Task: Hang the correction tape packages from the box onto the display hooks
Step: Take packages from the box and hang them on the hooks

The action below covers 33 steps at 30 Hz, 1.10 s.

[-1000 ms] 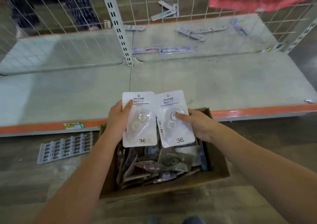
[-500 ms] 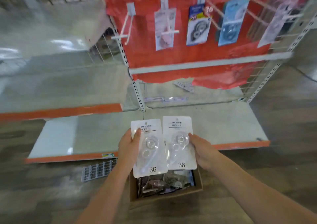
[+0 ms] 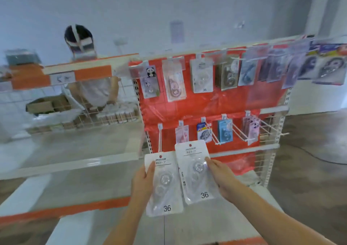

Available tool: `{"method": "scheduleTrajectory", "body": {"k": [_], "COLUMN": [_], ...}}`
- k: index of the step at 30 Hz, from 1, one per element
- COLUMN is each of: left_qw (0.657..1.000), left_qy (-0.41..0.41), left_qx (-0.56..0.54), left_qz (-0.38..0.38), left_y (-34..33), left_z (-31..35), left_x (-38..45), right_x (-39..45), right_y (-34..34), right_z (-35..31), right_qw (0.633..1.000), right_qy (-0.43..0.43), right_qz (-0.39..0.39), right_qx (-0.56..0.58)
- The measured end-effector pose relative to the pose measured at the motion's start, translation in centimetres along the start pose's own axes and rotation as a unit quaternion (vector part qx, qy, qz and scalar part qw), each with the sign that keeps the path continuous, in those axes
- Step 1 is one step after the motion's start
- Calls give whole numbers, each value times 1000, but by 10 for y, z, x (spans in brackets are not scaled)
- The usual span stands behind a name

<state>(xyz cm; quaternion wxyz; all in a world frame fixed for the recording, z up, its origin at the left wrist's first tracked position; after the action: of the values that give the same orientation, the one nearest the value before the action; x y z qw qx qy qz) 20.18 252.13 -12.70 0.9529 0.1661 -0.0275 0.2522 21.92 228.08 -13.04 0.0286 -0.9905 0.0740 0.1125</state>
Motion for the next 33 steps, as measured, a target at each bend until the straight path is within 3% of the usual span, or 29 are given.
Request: {"method": "scheduleTrajectory", "body": {"k": [7, 15, 21, 26, 33], "left_qw": [994, 988, 988, 986, 983], "left_qy": [-84, -125, -130, -120, -91], "left_qx": [-59, -93, -82, -117, -130], "left_qz": [40, -12, 10, 10, 86], "left_y": [6, -46, -103, -142, -150], "left_z": [80, 130, 155, 171, 169], "left_x": [10, 29, 75, 98, 119], "right_x": [-8, 19, 74, 125, 164], "right_y": [15, 52, 72, 80, 67], "right_z": [-57, -102, -155, -185, -221], "right_qw": [996, 988, 978, 977, 963], "right_qy": [57, 84, 173, 198, 266], "right_qz": [66, 124, 114, 82, 48], "right_qx": [31, 18, 20, 11, 6]}}
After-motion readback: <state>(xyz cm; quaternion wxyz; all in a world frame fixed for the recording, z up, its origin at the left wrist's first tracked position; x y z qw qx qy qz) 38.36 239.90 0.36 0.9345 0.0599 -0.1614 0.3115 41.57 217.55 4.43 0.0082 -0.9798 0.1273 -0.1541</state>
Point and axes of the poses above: each hand's wrist, its own x-axis towards the middle knuckle, its own y-axis out of the back of the hand, z = x × y, the point moved 5 cm from there along x, towards the middle knuckle, and after that the axes turned 7 degrees about z, right-handed, at the moved point
